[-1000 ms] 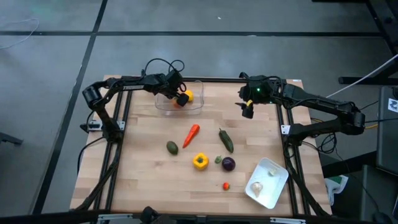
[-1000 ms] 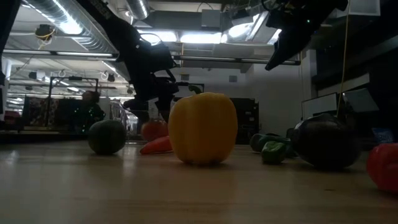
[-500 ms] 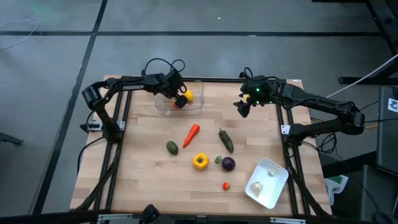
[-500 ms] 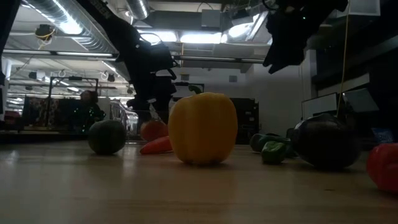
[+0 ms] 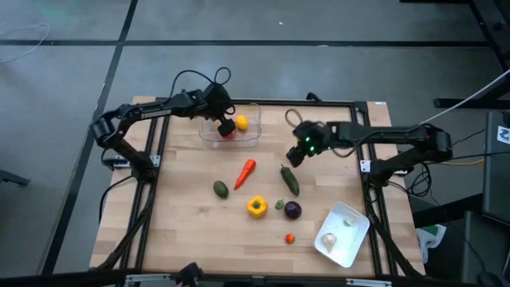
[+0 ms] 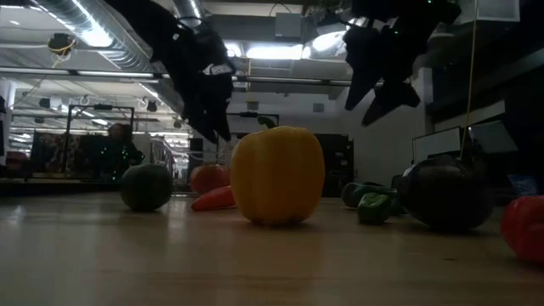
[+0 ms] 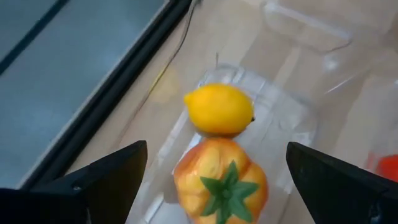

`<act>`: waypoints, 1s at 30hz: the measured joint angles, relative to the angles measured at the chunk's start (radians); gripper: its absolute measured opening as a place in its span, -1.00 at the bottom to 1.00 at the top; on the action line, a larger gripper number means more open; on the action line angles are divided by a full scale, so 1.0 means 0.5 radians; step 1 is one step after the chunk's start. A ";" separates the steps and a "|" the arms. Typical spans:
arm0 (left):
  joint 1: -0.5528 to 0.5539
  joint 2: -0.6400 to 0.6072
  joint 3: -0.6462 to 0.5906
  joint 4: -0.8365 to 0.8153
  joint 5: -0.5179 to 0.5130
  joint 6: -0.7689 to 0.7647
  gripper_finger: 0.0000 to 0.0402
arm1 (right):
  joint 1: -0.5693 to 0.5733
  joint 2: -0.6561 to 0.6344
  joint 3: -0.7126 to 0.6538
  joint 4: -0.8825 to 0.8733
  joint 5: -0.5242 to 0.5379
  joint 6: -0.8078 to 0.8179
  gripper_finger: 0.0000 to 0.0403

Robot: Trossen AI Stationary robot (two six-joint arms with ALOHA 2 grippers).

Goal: Sort produce into baskets
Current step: Put the top green chili pepper into the white bin

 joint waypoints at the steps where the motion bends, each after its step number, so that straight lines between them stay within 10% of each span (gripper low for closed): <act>1: -0.006 -0.024 0.000 -0.001 0.000 -0.005 0.90 | 0.029 0.025 -0.001 0.027 -0.002 -0.041 0.29; 17: -0.196 -0.121 0.001 0.006 0.002 -0.234 0.90 | 0.384 0.125 0.000 0.622 -0.119 -0.313 0.29; 30: -0.346 -0.121 0.001 0.009 0.002 -0.242 0.90 | 0.535 0.203 0.001 0.233 0.485 0.068 0.28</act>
